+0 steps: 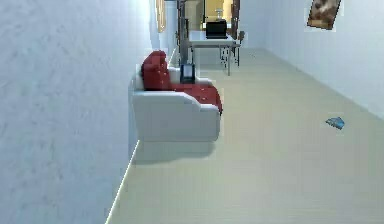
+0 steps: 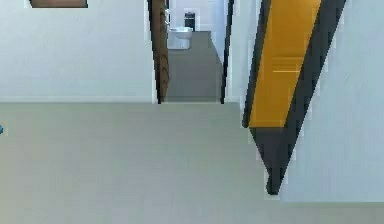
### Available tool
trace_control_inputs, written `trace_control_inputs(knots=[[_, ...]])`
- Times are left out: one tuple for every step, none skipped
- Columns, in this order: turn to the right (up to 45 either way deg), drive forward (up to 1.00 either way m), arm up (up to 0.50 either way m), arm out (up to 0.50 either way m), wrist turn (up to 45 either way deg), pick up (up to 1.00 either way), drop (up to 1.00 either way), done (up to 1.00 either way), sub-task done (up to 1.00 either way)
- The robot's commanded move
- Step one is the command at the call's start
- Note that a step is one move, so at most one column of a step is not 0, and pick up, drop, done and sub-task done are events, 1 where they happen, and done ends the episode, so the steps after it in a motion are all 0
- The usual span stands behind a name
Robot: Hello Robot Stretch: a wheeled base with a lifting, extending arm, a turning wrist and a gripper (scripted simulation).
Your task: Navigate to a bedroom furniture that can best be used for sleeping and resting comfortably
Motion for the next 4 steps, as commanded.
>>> trace_control_inputs(knots=[[45.0,0.0,0.0,0.0,0.0,0.0,0.0,0.0,0.0],[45.0,0.0,0.0,0.0,0.0,0.0,0.0,0.0,0.0],[12.0,0.0,0.0,0.0,0.0,0.0,0.0,0.0,0.0],[3.0,0.0,0.0,0.0,0.0,0.0,0.0,0.0,0.0]])
